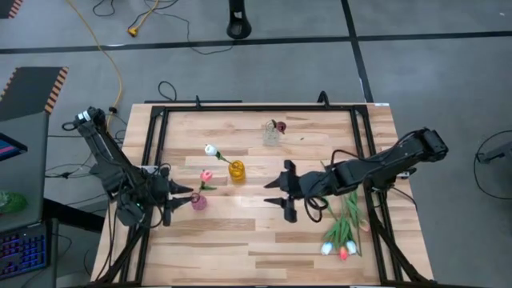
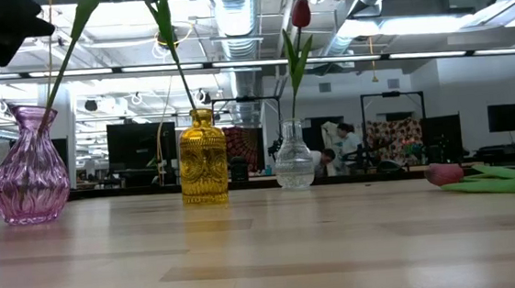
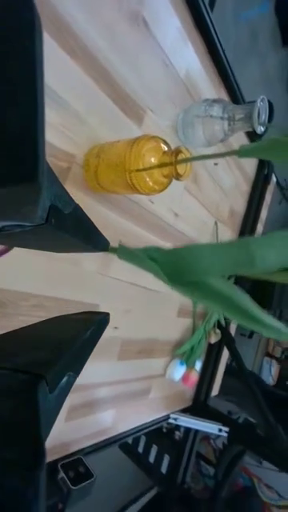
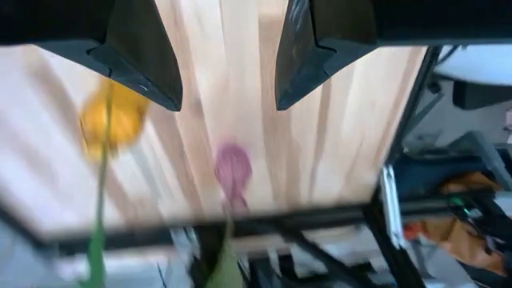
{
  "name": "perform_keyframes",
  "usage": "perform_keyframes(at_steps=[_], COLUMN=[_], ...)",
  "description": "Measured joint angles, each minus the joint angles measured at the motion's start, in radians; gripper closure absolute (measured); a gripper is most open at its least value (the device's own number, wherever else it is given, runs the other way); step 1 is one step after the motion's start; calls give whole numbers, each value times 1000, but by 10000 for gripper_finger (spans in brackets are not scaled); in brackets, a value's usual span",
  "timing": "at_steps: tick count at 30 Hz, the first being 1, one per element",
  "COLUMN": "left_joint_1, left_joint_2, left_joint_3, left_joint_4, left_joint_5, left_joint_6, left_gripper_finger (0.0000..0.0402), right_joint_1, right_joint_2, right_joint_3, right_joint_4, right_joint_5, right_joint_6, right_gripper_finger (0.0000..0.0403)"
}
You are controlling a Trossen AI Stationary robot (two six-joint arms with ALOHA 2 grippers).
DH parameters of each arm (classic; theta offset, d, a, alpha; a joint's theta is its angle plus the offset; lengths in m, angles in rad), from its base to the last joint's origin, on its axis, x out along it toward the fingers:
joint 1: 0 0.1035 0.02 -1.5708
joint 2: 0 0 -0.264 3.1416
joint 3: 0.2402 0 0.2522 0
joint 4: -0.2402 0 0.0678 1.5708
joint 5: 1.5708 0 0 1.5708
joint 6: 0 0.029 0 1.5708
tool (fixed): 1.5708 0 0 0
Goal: Sort flowers into vase by color
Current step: Put the red flower into the transparent vase
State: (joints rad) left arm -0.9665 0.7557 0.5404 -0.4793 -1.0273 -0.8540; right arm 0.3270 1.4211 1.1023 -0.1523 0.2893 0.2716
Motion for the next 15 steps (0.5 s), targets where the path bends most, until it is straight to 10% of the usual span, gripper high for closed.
perform_keyframes(at_steps=[15], left_joint_1=[0], left_joint_2=[133], left_joint_3=[0], left_joint_4=[101], left_joint_5=[2], left_joint_6=[45], left_gripper_finger=[286], right_joint_1=[41], right_joint_2=[29], right_joint_3=[-1], right_joint_4=[-913], right_joint_5=[-3], right_joint_6=[813], right_gripper_finger=[176])
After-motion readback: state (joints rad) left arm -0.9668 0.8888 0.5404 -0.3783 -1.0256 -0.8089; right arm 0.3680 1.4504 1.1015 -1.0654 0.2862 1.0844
